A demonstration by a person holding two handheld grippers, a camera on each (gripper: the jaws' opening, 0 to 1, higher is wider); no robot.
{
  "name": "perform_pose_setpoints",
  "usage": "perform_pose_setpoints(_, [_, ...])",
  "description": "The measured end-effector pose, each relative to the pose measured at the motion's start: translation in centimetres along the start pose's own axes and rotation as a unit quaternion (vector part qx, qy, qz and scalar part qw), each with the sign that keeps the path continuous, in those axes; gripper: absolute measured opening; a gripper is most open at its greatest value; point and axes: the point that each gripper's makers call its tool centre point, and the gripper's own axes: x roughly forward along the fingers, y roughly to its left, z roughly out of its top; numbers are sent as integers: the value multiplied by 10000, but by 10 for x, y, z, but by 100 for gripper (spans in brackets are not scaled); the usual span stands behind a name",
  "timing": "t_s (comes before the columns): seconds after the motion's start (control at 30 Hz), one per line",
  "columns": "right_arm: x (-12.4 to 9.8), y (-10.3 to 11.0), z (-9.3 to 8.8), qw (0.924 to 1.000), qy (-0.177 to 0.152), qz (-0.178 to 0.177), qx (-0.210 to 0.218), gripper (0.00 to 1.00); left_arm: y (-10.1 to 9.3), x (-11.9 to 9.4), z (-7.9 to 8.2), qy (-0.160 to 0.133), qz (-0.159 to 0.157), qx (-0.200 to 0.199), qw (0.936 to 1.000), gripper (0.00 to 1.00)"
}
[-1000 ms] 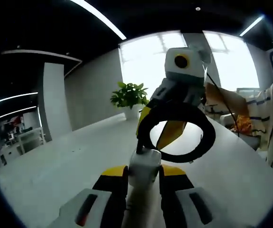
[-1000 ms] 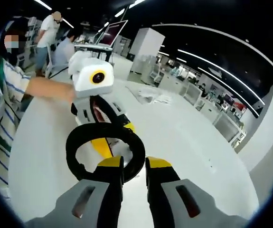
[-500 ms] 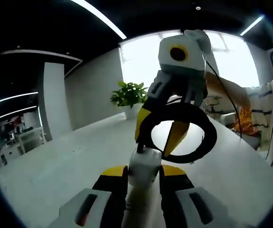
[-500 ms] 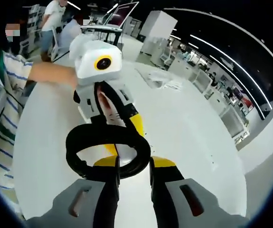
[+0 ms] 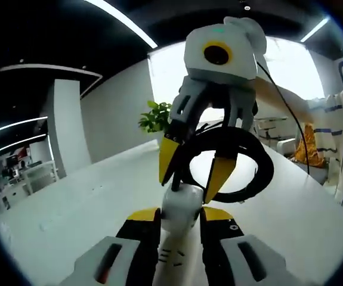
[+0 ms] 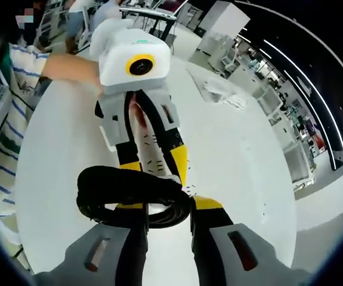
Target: Straighten the power strip on the desk, plug the charger into it
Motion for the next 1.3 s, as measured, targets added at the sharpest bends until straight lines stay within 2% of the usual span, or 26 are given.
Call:
perform_pose_setpoints(0.17, [4, 5, 2, 9994, 93, 318, -125, 23, 0, -1, -2, 65, 23, 110, 9999, 26])
perform_pose_setpoints(0.37, [5, 3, 1, 9985, 166, 465, -227, 23, 3, -11, -9, 258, 82, 259, 9993, 24])
perform_pose_setpoints(0.5, [5, 2, 0, 9986, 154, 480, -168, 23, 4, -18, -3, 202, 80, 248, 9995, 24])
perform_pose_setpoints(0.6, [6, 2, 1, 9987, 193, 457, -113, 23, 8, -27, -5, 281, 169, 365, 9988, 24])
perform_pose_setpoints(0.77, [9, 4, 3, 9985, 287, 444, -122, 23, 10, -51, -6, 231, 280, 357, 9987, 24])
perform_pose_setpoints(0.93, [17, 5, 2, 9976, 493, 457, -166, 24, 17, -76, -10, 254, 510, 491, 9972, 24])
perform_pose_setpoints(1.0, [19, 5, 2, 9971, 557, 482, -174, 25, 24, -85, -13, 230, 641, 462, 9966, 24])
perform_pose_setpoints(1.07, [20, 6, 1, 9965, 662, 500, -95, 25, 34, -92, -20, 351, 867, 497, 9944, 24])
perform_pose_setpoints(1.13, [22, 7, 0, 9949, 851, 538, -64, 25, 43, -96, -27, 523, 1039, 582, 9915, 24])
perform_pose_setpoints(1.2, [23, 7, -2, 9927, 1071, 541, -147, 25, 46, -95, -30, 549, 1101, 521, 9910, 24])
perform_pose_setpoints(1.3, [24, 7, -2, 9912, 1161, 602, -209, 25, 44, -94, -30, 541, 1083, 448, 9916, 24])
